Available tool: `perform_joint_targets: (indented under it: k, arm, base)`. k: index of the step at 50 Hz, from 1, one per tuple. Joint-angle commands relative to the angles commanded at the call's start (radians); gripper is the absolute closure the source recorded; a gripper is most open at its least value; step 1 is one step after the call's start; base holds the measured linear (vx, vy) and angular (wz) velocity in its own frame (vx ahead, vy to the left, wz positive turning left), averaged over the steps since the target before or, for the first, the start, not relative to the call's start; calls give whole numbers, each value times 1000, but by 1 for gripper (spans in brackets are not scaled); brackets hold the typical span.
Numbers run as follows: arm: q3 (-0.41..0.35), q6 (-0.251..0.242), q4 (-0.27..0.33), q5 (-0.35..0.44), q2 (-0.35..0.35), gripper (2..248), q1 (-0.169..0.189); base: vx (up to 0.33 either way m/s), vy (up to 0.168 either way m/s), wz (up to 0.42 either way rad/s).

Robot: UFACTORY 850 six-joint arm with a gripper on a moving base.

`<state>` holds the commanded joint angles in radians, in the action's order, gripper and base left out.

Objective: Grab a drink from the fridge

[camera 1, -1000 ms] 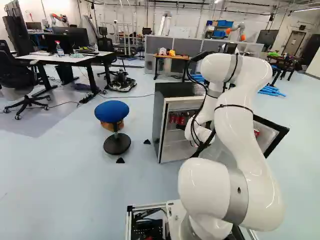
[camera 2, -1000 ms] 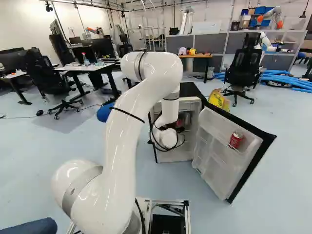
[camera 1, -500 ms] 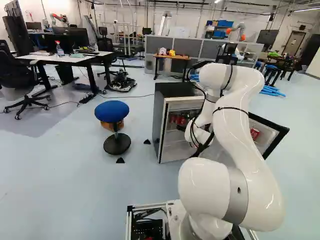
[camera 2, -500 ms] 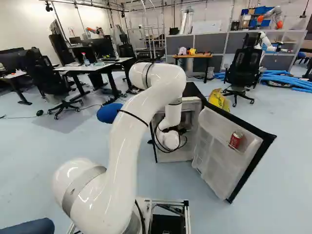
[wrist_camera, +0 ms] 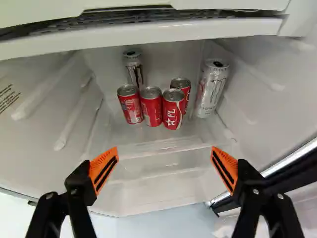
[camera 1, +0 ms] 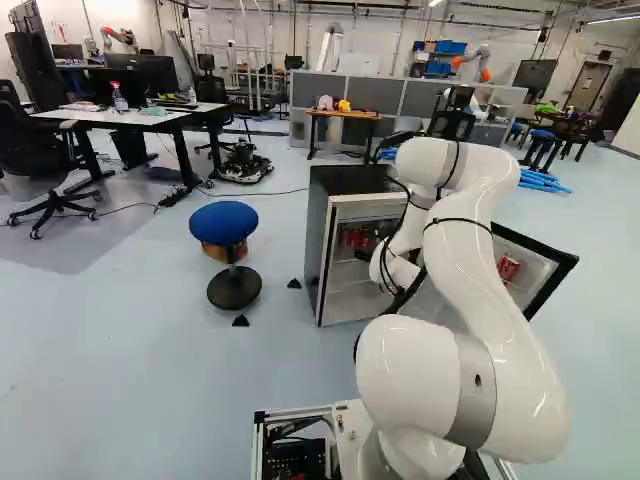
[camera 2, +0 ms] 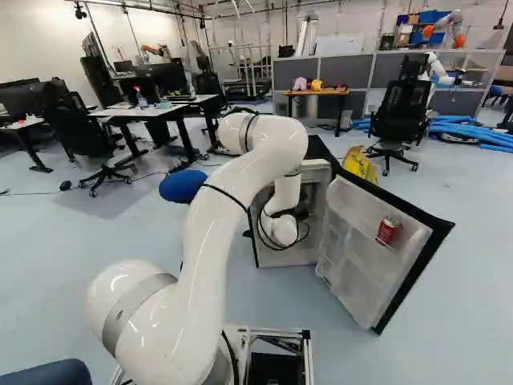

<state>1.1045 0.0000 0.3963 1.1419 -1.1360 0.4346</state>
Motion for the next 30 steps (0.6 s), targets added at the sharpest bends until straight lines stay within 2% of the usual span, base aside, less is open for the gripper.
perform_joint_targets:
  k: [30]
  arm:
    - [125,0,0,0,-66,3,-14]
  base:
    - [0,0,0]
